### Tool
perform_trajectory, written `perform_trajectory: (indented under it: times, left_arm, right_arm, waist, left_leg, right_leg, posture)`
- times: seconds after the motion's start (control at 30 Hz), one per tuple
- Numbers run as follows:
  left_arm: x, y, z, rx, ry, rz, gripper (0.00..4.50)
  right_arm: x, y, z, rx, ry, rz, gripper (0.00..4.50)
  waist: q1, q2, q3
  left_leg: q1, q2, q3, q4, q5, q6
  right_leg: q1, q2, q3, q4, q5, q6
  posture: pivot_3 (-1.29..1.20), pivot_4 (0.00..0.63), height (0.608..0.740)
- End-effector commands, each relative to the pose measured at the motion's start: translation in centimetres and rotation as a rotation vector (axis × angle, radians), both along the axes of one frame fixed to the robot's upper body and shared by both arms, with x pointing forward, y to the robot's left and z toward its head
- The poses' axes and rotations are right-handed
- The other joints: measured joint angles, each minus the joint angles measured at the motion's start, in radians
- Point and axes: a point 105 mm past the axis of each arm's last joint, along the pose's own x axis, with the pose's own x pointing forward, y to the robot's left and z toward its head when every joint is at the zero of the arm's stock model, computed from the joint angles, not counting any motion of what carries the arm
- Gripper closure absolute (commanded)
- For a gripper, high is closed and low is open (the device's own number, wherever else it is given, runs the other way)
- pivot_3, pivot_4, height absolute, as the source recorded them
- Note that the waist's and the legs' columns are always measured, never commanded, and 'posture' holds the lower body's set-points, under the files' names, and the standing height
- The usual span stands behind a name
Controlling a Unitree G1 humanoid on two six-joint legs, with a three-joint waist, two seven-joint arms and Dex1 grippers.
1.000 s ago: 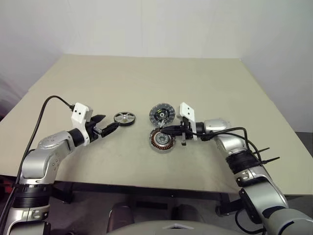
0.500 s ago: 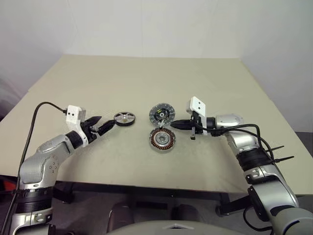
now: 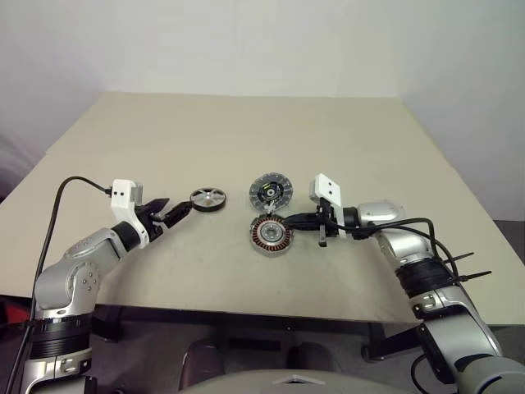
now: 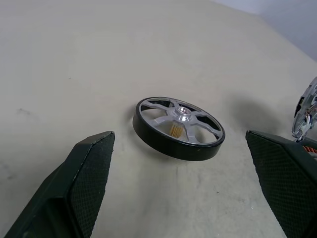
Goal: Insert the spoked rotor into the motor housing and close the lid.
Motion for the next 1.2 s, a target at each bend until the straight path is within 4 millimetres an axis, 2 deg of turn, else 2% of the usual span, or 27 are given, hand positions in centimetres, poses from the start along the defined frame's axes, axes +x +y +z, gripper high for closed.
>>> perform_trajectory:
  times: [0.03,0.2,0.67,0.73,0.8,0.87,1.2]
  left_arm:
    - [0.2,0.4,1.3,0.03,-0.052,-0.006,0.0]
    - [0.2,0.3,1.5,0.041,-0.058,-0.013,0.0]
    - [-0.1,0.5,1.6,0.05,-0.063,-0.01,0.0]
    - [-0.1,0.5,1.6,0.051,-0.064,-0.01,0.0]
    - [0.0,0.5,1.7,0.054,-0.067,-0.01,0.0]
    - [0.0,0.6,1.8,0.056,-0.07,-0.008,0.0]
    - [0.2,0.3,1.6,0.057,-0.07,-0.016,0.0]
  right_arm:
    - [0.1,1.4,0.3,0.011,-0.028,0.026,4.45]
    - [0.3,2.3,0.5,0.021,-0.036,0.04,4.45]
    - [0.8,2.9,0.9,0.034,-0.064,0.056,4.45]
    - [0.8,3.1,0.1,0.026,-0.042,0.047,4.45]
    - [0.6,2.9,-1.5,-0.023,-0.027,0.04,4.45]
    - [0.6,2.7,-1.9,-0.041,-0.033,0.035,4.45]
    - [0.8,3.1,2.3,0.041,-0.124,0.073,4.45]
  waist:
    - [0.001,0.0,0.0]
    - [0.003,0.0,0.0]
    - [0.001,0.0,0.0]
    - [0.001,0.0,0.0]
    - [0.001,0.0,0.0]
    - [0.001,0.0,0.0]
    - [0.001,0.0,0.0]
  left_leg:
    - [0.0,0.0,0.0,0.0,0.0,0.0]
    - [0.0,0.0,0.0,0.0,0.0,0.0]
    - [0.0,0.001,0.0,0.0,0.0,0.0]
    - [0.0,0.001,0.0,0.0,0.0,0.0]
    - [0.0,0.001,0.0,0.0,0.0,0.0]
    - [0.0,0.001,0.0,0.0,0.0,0.0]
    - [0.0,0.001,-0.001,0.0,0.0,-0.001]
  right_leg:
    - [0.0,0.0,0.0,0.0,0.0,0.0]
    - [0.0,0.001,0.0,-0.001,0.0,0.0]
    - [0.0,0.001,0.0,-0.001,0.0,0.0]
    - [0.0,0.001,0.0,-0.001,0.0,0.0]
    - [0.0,0.001,0.0,-0.001,0.0,0.0]
    - [0.0,0.001,0.0,-0.001,0.0,0.0]
    - [0.0,0.001,0.0,0.0,0.0,0.0]
  posture:
    - [0.0,0.0,0.74]
    - [0.0,0.0,0.74]
    - [0.0,0.0,0.74]
    - [0.0,0.0,0.74]
    - [0.0,0.0,0.74]
    - [0.0,0.0,0.74]
    - [0.0,0.0,0.74]
